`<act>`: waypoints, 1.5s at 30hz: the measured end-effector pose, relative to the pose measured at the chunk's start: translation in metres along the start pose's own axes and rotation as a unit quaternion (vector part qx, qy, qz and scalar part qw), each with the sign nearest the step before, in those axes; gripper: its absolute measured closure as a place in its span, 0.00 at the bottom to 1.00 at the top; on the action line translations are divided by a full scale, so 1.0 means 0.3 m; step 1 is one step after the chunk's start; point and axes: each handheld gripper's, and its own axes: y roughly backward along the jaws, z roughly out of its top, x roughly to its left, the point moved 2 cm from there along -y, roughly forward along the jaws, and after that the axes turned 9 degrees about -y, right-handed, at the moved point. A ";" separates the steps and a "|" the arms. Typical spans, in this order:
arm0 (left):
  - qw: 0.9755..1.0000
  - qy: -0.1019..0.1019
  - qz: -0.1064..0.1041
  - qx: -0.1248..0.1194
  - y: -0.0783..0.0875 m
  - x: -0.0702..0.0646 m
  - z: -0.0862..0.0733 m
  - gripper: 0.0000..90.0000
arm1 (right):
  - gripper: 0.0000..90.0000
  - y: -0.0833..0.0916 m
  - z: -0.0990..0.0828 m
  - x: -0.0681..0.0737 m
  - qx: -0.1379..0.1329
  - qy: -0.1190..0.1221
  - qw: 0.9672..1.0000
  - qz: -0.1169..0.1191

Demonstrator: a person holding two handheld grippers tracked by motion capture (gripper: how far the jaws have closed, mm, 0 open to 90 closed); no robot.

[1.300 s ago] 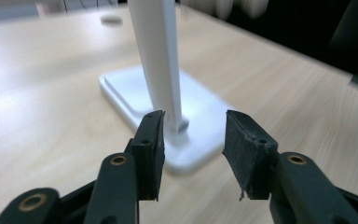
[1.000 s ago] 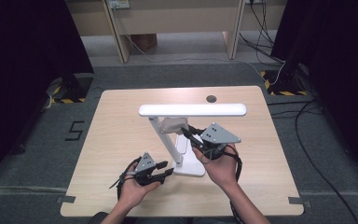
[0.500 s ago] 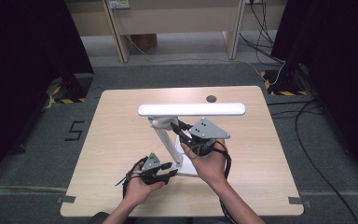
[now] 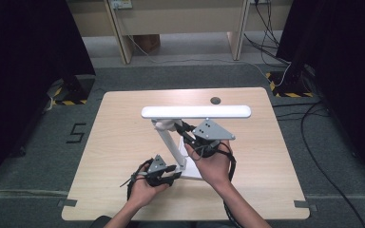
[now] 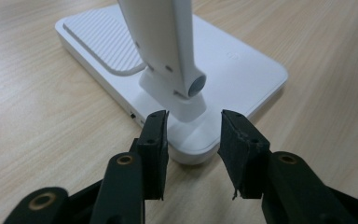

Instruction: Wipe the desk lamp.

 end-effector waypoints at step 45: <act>1.000 0.000 -0.004 -0.009 -0.015 0.029 0.029 0.90 | 0.93 -0.013 -0.012 0.006 0.026 0.011 1.000 0.001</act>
